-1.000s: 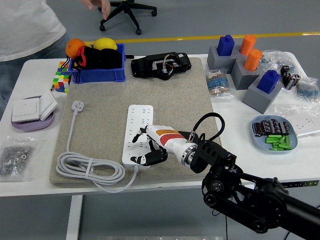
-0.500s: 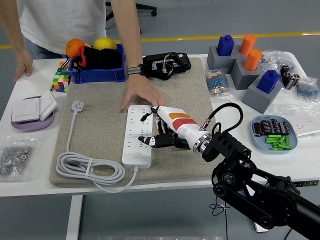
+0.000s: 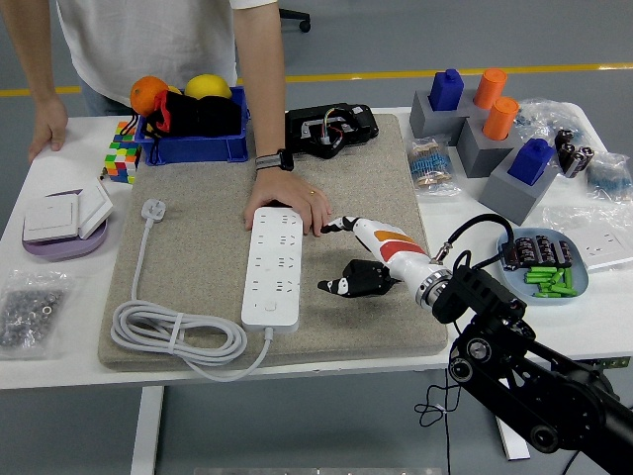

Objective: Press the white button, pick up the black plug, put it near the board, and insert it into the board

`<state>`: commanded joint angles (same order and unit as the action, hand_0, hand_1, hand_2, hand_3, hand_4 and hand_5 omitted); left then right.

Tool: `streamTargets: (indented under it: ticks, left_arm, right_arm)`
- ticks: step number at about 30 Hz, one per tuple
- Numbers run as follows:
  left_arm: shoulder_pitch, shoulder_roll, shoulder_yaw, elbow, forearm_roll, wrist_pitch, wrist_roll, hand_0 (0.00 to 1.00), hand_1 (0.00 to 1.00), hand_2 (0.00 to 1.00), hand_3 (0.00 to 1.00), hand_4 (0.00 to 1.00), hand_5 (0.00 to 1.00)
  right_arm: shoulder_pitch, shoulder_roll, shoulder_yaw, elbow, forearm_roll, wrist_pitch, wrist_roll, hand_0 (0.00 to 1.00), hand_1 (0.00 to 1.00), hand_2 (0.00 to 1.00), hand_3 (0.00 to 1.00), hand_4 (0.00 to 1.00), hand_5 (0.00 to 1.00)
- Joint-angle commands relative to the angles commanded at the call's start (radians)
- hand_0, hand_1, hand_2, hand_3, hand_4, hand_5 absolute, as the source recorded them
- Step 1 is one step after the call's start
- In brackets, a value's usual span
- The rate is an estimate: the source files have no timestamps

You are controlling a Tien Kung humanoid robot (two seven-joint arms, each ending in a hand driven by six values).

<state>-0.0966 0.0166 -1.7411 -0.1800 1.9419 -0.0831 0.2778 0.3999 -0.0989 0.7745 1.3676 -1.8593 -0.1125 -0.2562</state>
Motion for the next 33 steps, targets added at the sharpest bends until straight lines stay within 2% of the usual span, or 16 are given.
streamTargets:
  ticks: [9, 10, 15, 16, 21, 22, 27, 28, 33]
  left_arm:
    - [-0.001, 0.000, -0.003, 0.000, 0.006, -0.001, 0.000, 0.625, 0.630, 0.636, 0.693, 0.556, 0.395]
    - [-0.001, 0.000, -0.002, 0.000, 0.006, -0.001, 0.000, 0.625, 0.630, 0.636, 0.692, 0.556, 0.394]
    - [0.000, -0.001, -0.001, 0.000, 0.008, -0.001, 0.000, 0.625, 0.630, 0.636, 0.692, 0.556, 0.394]
    - [0.000, -0.001, 0.000, 0.000, 0.007, -0.002, 0.000, 0.625, 0.629, 0.635, 0.691, 0.556, 0.392]
    - [0.001, -0.002, 0.004, 0.000, 0.007, -0.003, 0.000, 0.625, 0.629, 0.635, 0.691, 0.556, 0.392]
    - [0.001, -0.002, 0.004, 0.000, 0.006, -0.003, 0.000, 0.627, 0.630, 0.635, 0.691, 0.556, 0.391]
    - [0.001, -0.002, 0.006, 0.000, 0.006, -0.003, 0.000, 0.627, 0.630, 0.635, 0.691, 0.556, 0.391]
    - [0.001, -0.002, 0.006, 0.000, 0.007, -0.003, 0.000, 0.625, 0.630, 0.635, 0.692, 0.556, 0.390]
    - [0.001, -0.001, 0.005, 0.000, 0.011, -0.004, 0.000, 0.625, 0.630, 0.635, 0.692, 0.556, 0.390]
  right_arm:
    - [-0.048, -0.026, 0.058, -0.016, 0.019, -0.010, 0.041, 0.874, 0.858, 0.834, 0.805, 0.971, 0.254]
    - [-0.052, -0.027, 0.063, -0.016, 0.021, -0.012, 0.045, 0.831, 0.813, 0.801, 0.780, 0.961, 0.238]
    - [-0.070, -0.033, 0.082, -0.019, 0.031, -0.017, 0.058, 0.831, 0.813, 0.801, 0.780, 0.961, 0.238]
    - [-0.072, -0.034, 0.084, -0.020, 0.033, -0.017, 0.059, 0.801, 0.794, 0.788, 0.675, 0.964, 0.239]
    - [-0.081, -0.037, 0.087, -0.030, 0.039, -0.020, 0.062, 0.801, 0.794, 0.788, 0.675, 0.964, 0.239]
    - [-0.082, -0.037, 0.087, -0.031, 0.040, -0.020, 0.062, 0.790, 0.786, 0.783, 0.621, 0.962, 0.235]
    - [-0.084, -0.036, 0.079, -0.036, 0.046, -0.024, 0.067, 0.790, 0.786, 0.783, 0.621, 0.962, 0.235]
    - [-0.084, -0.036, 0.078, -0.038, 0.048, -0.025, 0.068, 0.773, 0.770, 0.764, 0.553, 0.962, 0.237]
    - [-0.083, -0.036, 0.072, -0.045, 0.055, -0.031, 0.074, 0.773, 0.770, 0.764, 0.553, 0.962, 0.237]
